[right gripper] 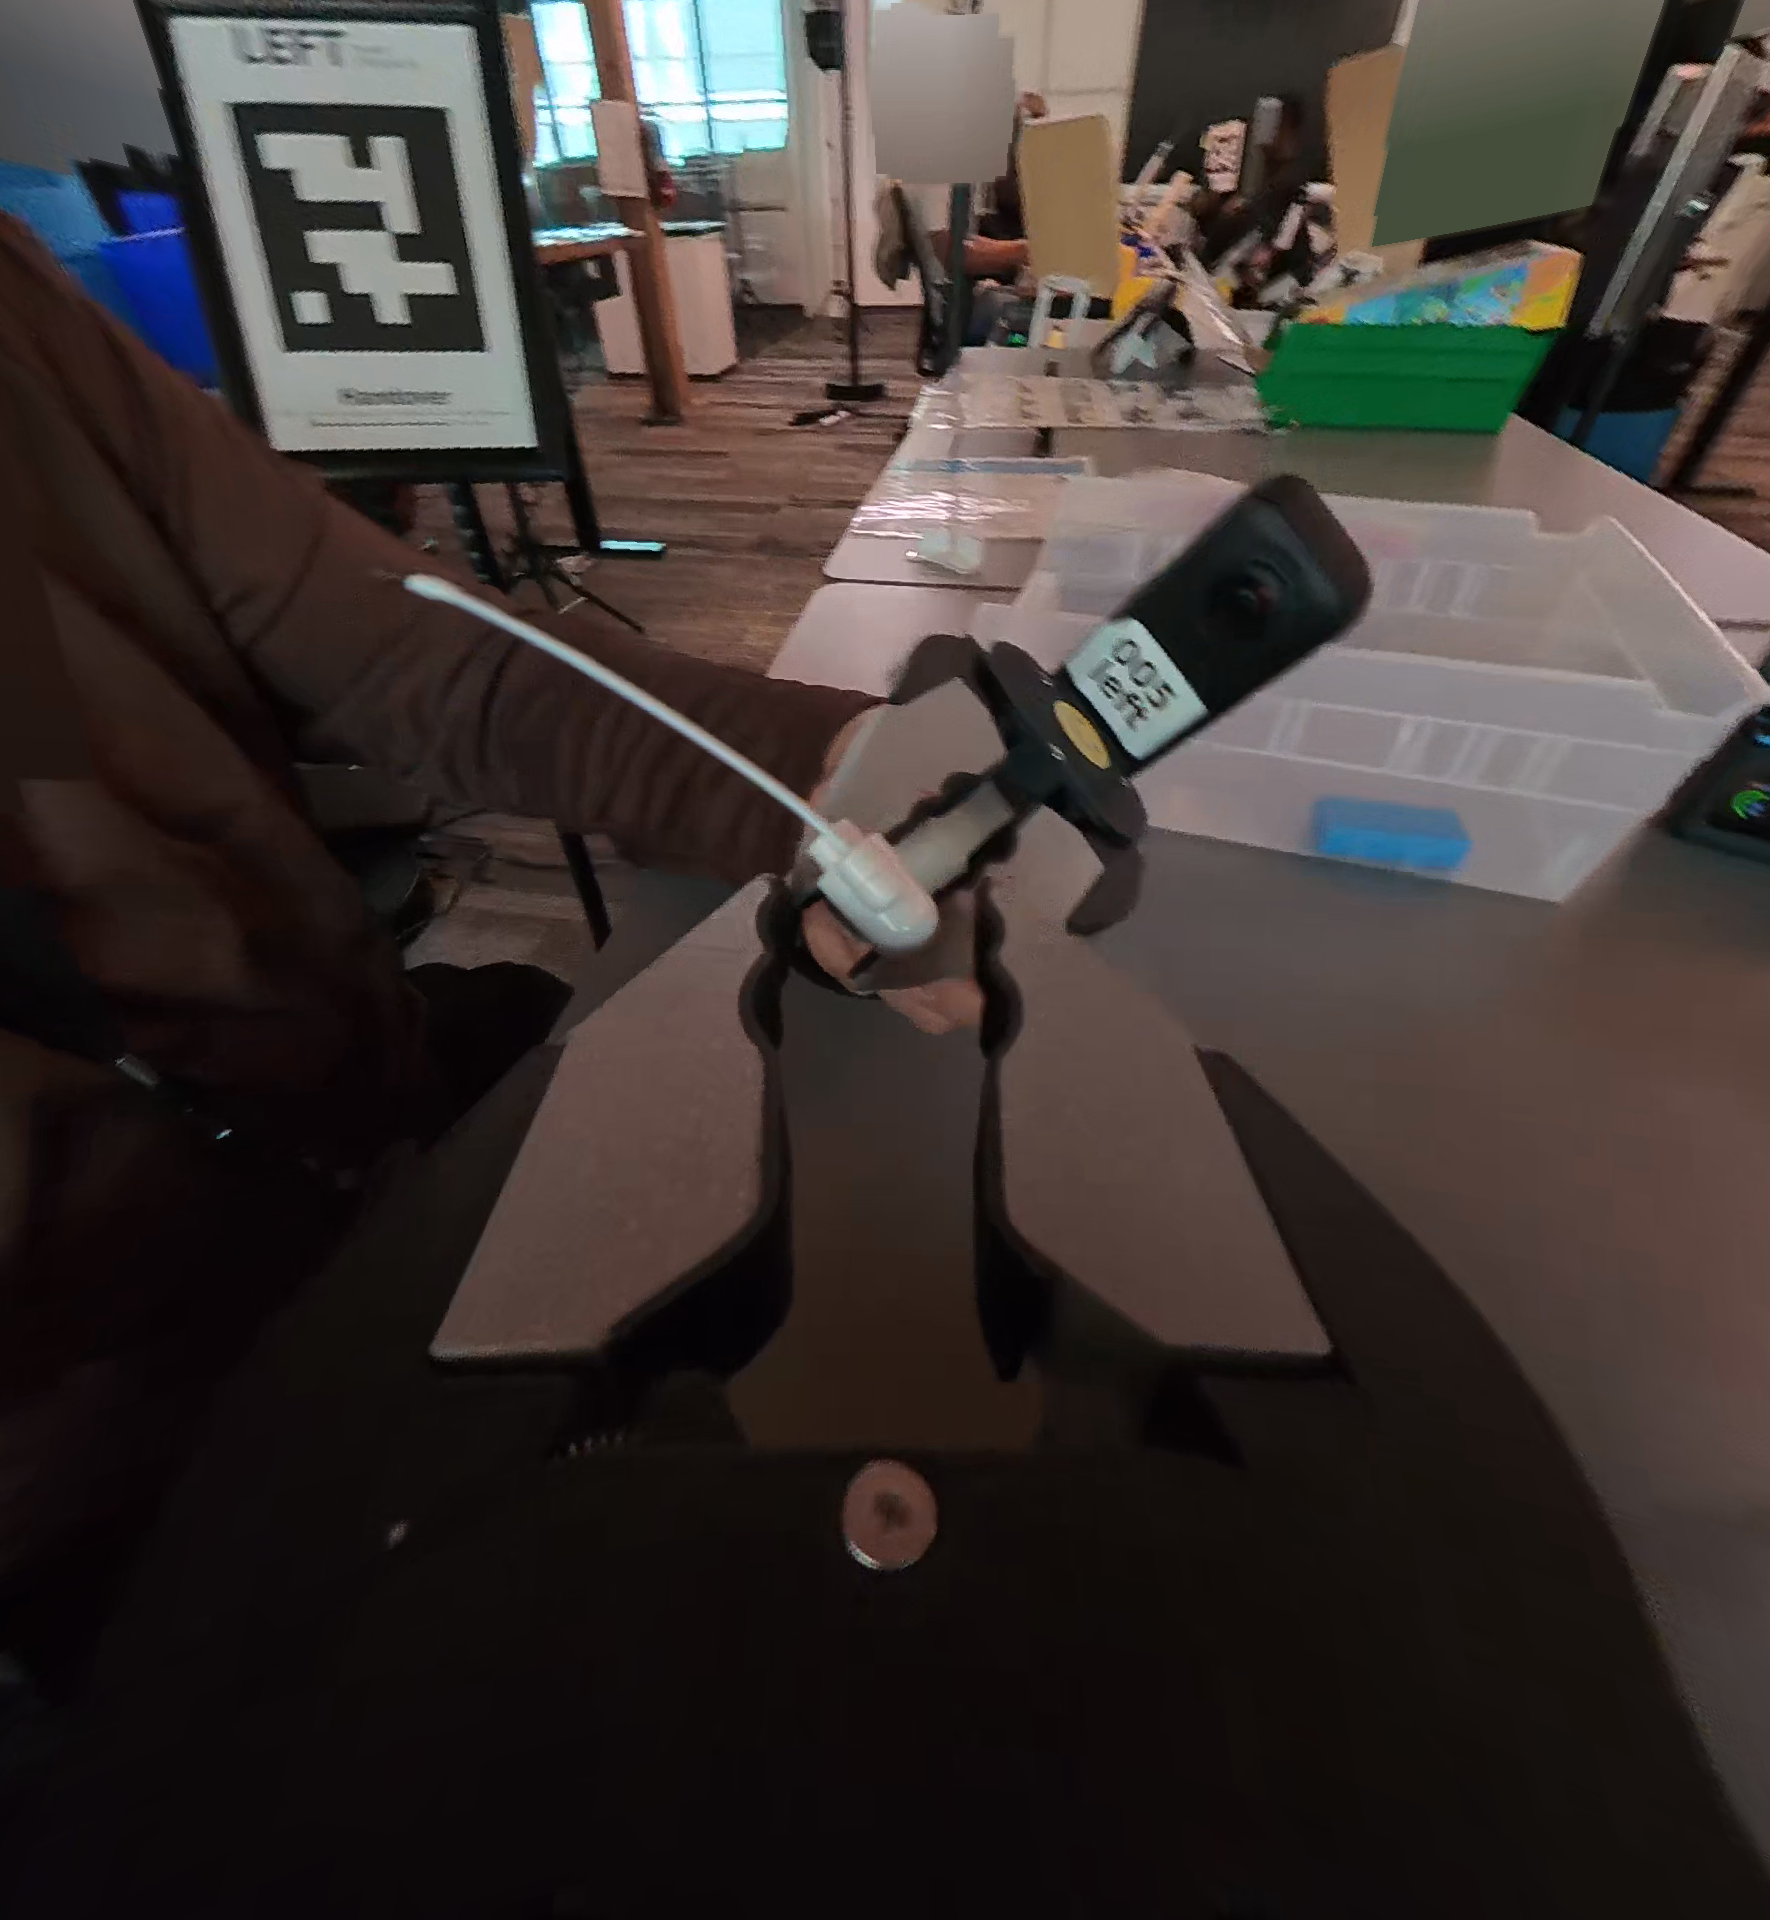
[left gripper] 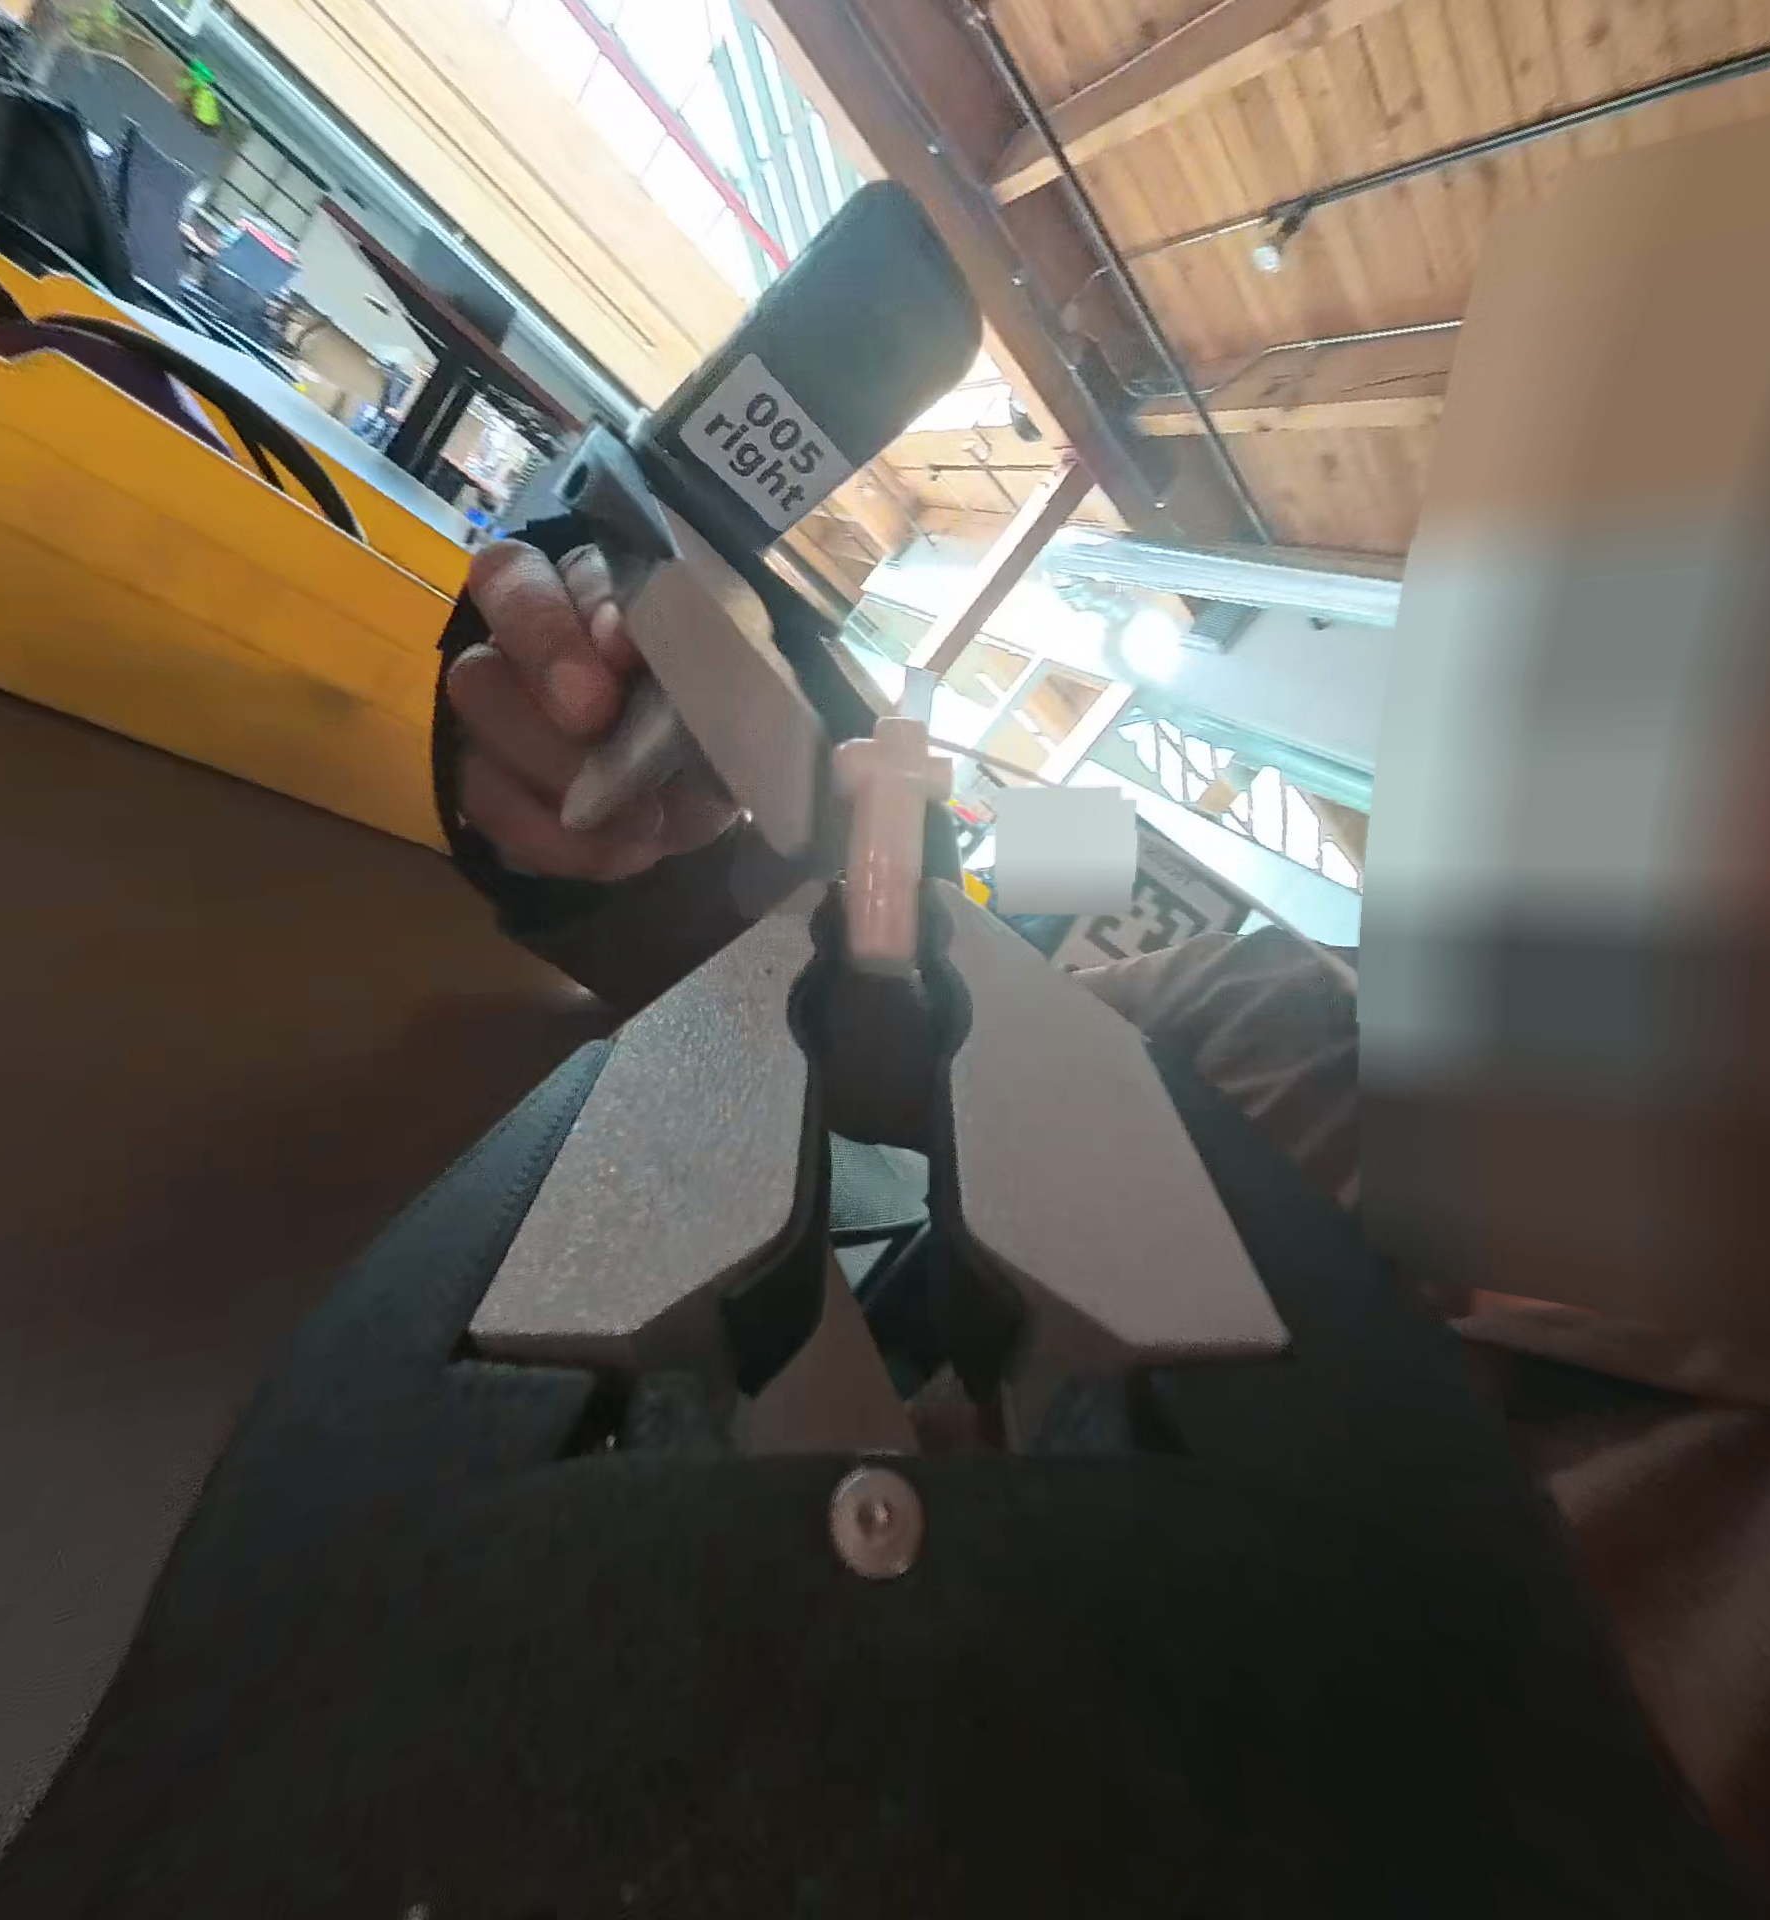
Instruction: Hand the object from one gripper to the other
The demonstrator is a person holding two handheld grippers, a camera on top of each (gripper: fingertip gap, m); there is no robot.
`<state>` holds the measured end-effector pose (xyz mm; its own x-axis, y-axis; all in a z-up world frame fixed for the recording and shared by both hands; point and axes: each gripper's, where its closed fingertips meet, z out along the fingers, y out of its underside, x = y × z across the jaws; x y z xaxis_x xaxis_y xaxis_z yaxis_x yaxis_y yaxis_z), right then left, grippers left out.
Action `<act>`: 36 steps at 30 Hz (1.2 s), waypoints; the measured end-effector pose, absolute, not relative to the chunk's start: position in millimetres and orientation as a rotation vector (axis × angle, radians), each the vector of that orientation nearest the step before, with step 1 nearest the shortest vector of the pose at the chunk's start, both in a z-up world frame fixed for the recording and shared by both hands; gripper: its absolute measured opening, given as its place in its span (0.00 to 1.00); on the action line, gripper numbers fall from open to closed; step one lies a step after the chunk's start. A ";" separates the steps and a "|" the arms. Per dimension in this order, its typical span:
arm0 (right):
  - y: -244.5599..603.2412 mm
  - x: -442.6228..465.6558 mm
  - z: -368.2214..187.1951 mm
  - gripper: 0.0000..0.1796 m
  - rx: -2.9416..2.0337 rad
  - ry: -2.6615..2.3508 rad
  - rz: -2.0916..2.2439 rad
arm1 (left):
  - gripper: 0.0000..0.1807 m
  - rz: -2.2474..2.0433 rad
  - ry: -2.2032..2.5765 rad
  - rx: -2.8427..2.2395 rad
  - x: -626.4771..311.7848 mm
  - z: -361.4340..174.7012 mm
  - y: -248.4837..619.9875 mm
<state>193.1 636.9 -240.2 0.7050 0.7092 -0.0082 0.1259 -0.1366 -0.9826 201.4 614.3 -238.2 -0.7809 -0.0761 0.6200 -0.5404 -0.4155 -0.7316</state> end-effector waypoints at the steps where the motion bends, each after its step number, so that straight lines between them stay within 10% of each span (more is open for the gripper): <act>1: 633.9 188.9 -238.8 0.13 -1.639 -0.713 0.577 | 0.06 2.260 -1.479 0.842 200.4 -237.2 613.8; 25: 647.2 232.0 -283.9 0.06 -1.993 -0.370 0.753 | 0.04 2.217 -2.114 1.213 224.6 -268.7 654.2; 29: 649.9 238.4 -278.9 0.06 -1.947 -0.222 0.919 | 0.22 2.077 -2.717 1.235 234.1 -286.1 659.1; 36: 654.5 229.9 -271.9 0.06 -1.832 -0.026 1.277 | 0.18 1.887 -3.611 0.876 242.1 -285.4 647.2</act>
